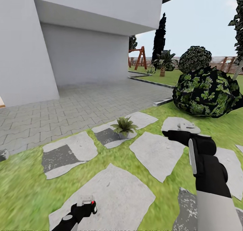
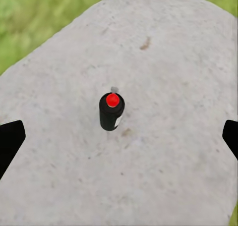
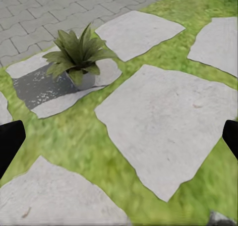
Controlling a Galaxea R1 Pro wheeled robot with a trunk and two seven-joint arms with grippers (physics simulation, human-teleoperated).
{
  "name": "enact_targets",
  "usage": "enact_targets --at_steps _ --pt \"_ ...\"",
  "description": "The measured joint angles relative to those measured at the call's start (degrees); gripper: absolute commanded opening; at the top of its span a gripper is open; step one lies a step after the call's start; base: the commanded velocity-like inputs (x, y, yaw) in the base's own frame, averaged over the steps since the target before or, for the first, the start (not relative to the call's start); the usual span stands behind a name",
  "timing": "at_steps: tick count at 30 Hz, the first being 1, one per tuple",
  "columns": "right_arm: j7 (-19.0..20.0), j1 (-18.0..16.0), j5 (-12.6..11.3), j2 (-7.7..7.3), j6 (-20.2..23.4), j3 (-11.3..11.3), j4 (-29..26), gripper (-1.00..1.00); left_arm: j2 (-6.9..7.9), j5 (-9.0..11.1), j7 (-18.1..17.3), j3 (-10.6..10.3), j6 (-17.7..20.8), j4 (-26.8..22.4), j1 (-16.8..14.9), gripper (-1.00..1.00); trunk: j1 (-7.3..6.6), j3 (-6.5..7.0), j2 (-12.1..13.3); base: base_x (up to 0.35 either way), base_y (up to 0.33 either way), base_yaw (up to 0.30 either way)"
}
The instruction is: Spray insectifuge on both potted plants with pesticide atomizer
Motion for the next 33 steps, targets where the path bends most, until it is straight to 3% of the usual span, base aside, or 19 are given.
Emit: enact_targets --at_steps 8,15,23,26,33 --pt "0.1 0.2 0.0 0.19 0.0 0.1 1.1 1.00 0.07 0.2 -0.2 0.1 0.1 0.0 0.0 1.00 1.76 -1.44 -3.2 0.000 0.000 0.000" --pt "0.1 0.3 -0.1 0.62 0.2 0.1 1.3 1.00 0.38 4.0 -1.4 0.0 0.3 0.0 0.0 1.00 3.30 -2.69 -6.0 0.000 0.000 0.000" --pt "0.1 0.4 0.0 0.78 0.2 0.2 1.3 1.00 0.78 4.5 -4.3 -0.1 2.0 0.0 -0.1 1.00 5.05 -4.13 -9.2 0.000 0.000 0.000" --pt "0.1 0.4 0.0 0.84 0.2 0.2 1.5 1.00 2.46 4.8 -5.3 -0.2 2.5 0.0 -0.7 1.00 5.71 -4.67 -10.4 0.000 0.000 0.000" --pt "0.1 0.4 0.0 1.03 0.2 0.2 1.9 1.00 6.01 4.3 -7.7 -0.2 9.8 -0.5 -3.0 1.00 6.87 -6.00 -12.5 0.000 0.000 0.000"
